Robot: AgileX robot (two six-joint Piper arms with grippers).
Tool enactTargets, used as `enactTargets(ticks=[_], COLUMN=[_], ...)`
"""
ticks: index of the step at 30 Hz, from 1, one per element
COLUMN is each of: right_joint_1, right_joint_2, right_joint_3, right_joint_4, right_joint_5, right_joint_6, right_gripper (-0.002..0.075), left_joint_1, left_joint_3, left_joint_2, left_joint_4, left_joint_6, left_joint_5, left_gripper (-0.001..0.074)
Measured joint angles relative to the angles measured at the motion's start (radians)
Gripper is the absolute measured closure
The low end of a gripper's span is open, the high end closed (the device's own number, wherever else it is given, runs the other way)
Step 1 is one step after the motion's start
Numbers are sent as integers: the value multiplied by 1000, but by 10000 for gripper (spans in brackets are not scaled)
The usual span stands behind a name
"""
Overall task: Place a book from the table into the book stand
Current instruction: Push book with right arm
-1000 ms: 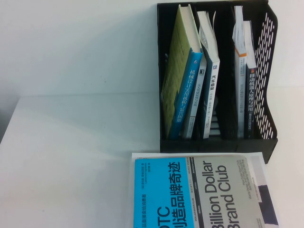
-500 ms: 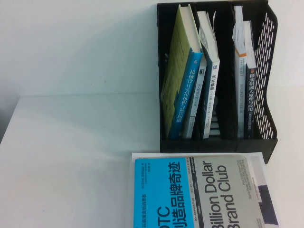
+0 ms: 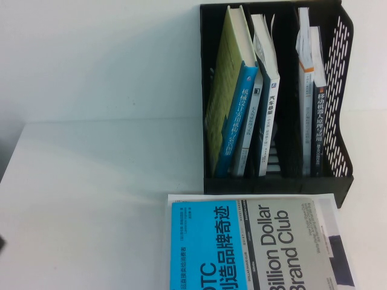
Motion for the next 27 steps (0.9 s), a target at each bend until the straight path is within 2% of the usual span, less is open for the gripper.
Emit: enactTargets(ticks=[4,9,12,19,27], right_joint_1=[0,0,0,15,147], right_joint_2=[117,311,446,761,941], right_joint_3=[0,0,0,-9,-101], right_joint_4=[175,429,496,532,562], right_joint_5=[-95,-126,-126,-136,-186], right_joint_6=[-169,-472,-547,-621,-631], right_gripper=[729,729,729,729,729], left_joint_1=[0,0,0,0,0], left_joint_3=[20,20,20,20,9], left_joint_2=[112,298,396,605,844], left_joint_4=[-290,-692,-864,-1069,-1227], left_joint_6=[270,745,931,1143,1337], left_joint_5=[48,139,184,282,468], left_gripper=[738,738,738,738,720])
